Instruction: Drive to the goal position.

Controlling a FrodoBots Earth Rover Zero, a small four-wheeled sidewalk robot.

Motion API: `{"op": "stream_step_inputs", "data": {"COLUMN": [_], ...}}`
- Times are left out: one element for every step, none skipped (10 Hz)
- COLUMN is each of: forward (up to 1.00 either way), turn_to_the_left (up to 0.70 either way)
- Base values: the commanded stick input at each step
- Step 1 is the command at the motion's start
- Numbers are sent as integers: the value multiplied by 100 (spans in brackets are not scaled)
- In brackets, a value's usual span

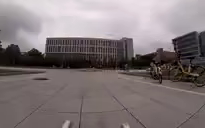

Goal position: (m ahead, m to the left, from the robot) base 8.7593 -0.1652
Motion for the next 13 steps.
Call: {"op": "stream_step_inputs", "data": {"forward": [100,100,100,100,100,100,100,100,100,100,100,100,100], "turn_to_the_left": [0,0,0,0,0,0,0,0,0,0,0,0,0]}}
